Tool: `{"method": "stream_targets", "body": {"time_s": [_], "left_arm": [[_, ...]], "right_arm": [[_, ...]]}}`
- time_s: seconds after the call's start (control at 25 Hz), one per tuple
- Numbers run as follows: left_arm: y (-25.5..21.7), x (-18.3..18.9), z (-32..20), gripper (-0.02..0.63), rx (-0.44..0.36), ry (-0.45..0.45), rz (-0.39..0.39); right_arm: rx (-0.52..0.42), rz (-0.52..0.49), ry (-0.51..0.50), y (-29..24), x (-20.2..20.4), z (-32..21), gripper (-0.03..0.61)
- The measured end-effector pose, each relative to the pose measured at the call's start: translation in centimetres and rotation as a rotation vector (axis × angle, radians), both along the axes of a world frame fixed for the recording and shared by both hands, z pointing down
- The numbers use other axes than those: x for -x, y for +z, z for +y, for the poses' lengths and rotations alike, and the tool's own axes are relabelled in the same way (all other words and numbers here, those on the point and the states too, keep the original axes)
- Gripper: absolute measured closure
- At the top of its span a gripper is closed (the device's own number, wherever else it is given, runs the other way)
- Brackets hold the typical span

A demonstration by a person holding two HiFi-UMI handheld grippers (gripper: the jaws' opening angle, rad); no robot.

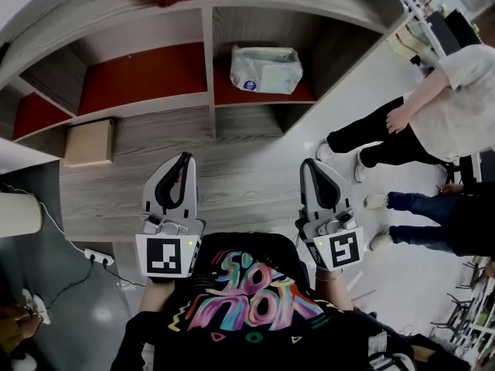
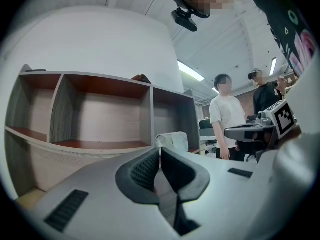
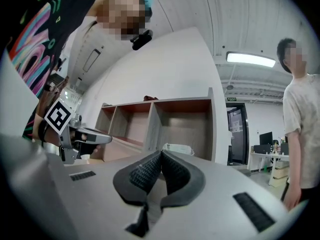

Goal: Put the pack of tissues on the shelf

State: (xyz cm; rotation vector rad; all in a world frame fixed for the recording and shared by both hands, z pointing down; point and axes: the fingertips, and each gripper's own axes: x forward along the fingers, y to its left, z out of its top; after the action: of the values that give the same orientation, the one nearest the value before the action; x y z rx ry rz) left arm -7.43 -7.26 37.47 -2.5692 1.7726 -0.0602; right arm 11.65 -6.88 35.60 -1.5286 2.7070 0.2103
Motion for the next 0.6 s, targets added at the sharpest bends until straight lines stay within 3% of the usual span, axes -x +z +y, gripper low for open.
{"method": "stream_targets", "body": {"time_s": [0.6], "left_arm": [[-0.17,0.04,0.79,0.581,-0.014,0.009,-0.009]], "right_arm": [[0.02,-0.032,0.0,0.15,-0.19,0.73,0.561]]}}
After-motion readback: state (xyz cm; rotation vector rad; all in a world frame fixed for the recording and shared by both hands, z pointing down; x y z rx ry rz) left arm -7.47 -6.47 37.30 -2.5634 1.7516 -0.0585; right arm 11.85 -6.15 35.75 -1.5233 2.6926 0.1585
